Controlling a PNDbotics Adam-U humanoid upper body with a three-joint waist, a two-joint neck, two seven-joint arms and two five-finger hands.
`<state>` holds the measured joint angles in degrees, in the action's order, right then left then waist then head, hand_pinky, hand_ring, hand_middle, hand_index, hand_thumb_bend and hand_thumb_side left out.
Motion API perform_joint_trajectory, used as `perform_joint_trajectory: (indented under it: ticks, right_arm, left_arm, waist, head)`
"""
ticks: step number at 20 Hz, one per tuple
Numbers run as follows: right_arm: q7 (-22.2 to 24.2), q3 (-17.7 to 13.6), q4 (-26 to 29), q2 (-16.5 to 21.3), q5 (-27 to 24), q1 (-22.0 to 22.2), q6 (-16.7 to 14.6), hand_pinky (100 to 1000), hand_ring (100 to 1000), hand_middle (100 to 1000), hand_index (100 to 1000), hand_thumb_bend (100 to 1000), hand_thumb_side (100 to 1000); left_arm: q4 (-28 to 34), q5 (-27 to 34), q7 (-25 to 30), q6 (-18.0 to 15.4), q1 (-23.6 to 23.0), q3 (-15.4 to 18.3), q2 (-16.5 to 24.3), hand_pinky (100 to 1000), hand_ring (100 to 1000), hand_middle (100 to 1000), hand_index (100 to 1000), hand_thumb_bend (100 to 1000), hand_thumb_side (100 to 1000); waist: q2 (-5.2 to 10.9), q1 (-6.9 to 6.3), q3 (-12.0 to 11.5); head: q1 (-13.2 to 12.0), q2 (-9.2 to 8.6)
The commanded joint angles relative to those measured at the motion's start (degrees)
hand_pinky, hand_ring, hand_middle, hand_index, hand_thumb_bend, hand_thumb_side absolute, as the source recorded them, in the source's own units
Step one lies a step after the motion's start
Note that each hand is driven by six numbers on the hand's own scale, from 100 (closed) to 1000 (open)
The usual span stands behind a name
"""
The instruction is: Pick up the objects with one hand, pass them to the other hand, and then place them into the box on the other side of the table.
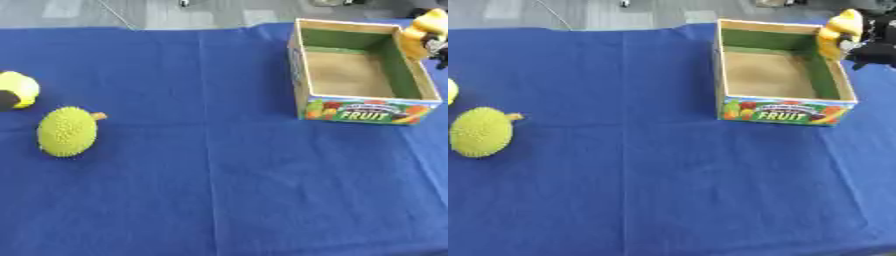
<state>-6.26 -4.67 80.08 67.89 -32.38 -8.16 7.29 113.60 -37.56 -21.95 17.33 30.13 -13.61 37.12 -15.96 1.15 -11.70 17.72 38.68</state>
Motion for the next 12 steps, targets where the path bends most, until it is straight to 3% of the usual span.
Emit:
perform_joint_trajectory:
  ticks: [1,7,12]
  right_arm:
    - [0.82,-1.72,2.24,3.44,1.23,0.7,-0.78,419,521,460,515,100,100]
    - [-0.25,-1.51,5.16,4.18,3.94,2.47,-1.93,421,519,456,512,100,100]
    - [-3.32,-1.15,4.72,4.02,4.97,0.81,-1.88,416,518,455,512,100,100]
  left_arm:
    - [0.94,-0.34,-0.56,0.1,0.32,1.15,2.18,770,679,575,702,950,372]
    - [0.95,-0.79,-0.92,0.26,0.11,1.5,2.29,771,680,577,704,950,372]
    - [0.99,-1.16,-1.04,0.24,0.2,1.7,2.13,772,682,578,705,952,371]
  waist:
    - [-0.07,0.8,0.01]
    - [-0.07,0.97,-0.05]
    - [-0.11,0.88,-0.54]
  head:
    - [-0.13,-0.7]
    - [0.12,-0.93]
    - [0.83,-1.28]
